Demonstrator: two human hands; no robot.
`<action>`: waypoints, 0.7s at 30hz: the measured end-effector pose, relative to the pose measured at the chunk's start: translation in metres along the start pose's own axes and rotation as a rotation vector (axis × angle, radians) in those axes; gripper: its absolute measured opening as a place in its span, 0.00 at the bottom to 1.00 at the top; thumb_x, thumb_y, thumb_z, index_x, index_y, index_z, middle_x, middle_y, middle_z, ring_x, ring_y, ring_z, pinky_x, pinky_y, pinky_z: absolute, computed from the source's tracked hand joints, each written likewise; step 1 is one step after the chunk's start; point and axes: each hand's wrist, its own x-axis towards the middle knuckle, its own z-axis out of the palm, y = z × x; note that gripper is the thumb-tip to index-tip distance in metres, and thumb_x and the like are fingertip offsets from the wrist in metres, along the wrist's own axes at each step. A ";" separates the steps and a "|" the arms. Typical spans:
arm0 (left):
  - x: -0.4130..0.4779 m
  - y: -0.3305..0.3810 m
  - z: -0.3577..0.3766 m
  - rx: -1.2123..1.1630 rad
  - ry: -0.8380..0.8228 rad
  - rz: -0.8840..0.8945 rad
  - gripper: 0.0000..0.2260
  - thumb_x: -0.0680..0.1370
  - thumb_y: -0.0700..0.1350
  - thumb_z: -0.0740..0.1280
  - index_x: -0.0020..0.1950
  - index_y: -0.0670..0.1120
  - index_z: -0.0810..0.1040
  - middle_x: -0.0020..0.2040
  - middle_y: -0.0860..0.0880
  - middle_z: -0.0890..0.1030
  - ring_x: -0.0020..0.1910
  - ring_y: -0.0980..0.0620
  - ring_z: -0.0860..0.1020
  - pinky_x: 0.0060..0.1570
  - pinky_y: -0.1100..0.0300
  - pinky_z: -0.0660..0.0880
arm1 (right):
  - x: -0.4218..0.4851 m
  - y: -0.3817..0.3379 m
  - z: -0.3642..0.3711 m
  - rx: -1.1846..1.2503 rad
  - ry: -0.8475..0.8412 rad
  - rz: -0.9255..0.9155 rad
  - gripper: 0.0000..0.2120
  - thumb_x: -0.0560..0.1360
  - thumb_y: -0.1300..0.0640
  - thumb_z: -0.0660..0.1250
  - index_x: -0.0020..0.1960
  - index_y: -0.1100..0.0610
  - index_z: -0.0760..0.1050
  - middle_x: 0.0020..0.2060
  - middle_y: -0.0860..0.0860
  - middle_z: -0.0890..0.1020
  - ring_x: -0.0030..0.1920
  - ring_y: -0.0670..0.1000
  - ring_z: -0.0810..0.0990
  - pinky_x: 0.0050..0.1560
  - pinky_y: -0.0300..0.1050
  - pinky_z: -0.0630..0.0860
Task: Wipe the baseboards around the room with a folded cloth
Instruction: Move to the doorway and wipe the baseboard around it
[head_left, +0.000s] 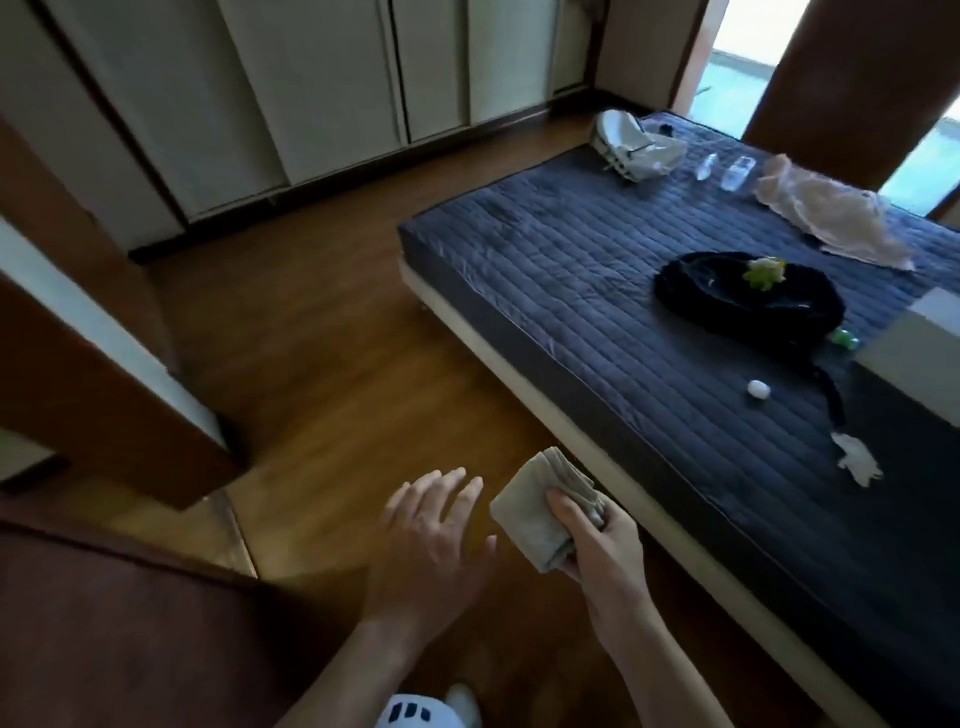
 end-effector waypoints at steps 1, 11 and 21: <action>0.000 -0.013 -0.003 0.000 0.004 -0.021 0.26 0.79 0.63 0.59 0.71 0.51 0.76 0.69 0.50 0.78 0.70 0.48 0.73 0.69 0.45 0.70 | 0.005 0.001 0.013 -0.014 -0.015 0.006 0.10 0.75 0.53 0.72 0.55 0.53 0.79 0.50 0.57 0.83 0.47 0.52 0.85 0.36 0.47 0.82; 0.015 -0.108 -0.016 0.021 0.058 -0.265 0.25 0.80 0.63 0.59 0.70 0.50 0.76 0.70 0.48 0.77 0.70 0.46 0.72 0.68 0.42 0.70 | 0.070 -0.006 0.111 -0.129 -0.178 0.096 0.10 0.76 0.55 0.72 0.54 0.58 0.79 0.50 0.61 0.83 0.47 0.56 0.84 0.38 0.48 0.81; 0.126 -0.196 -0.013 0.088 0.100 -0.462 0.25 0.80 0.62 0.61 0.70 0.48 0.77 0.68 0.47 0.78 0.69 0.45 0.73 0.64 0.42 0.74 | 0.205 -0.050 0.204 -0.158 -0.362 0.126 0.13 0.76 0.54 0.71 0.59 0.57 0.78 0.51 0.57 0.84 0.49 0.54 0.85 0.37 0.42 0.80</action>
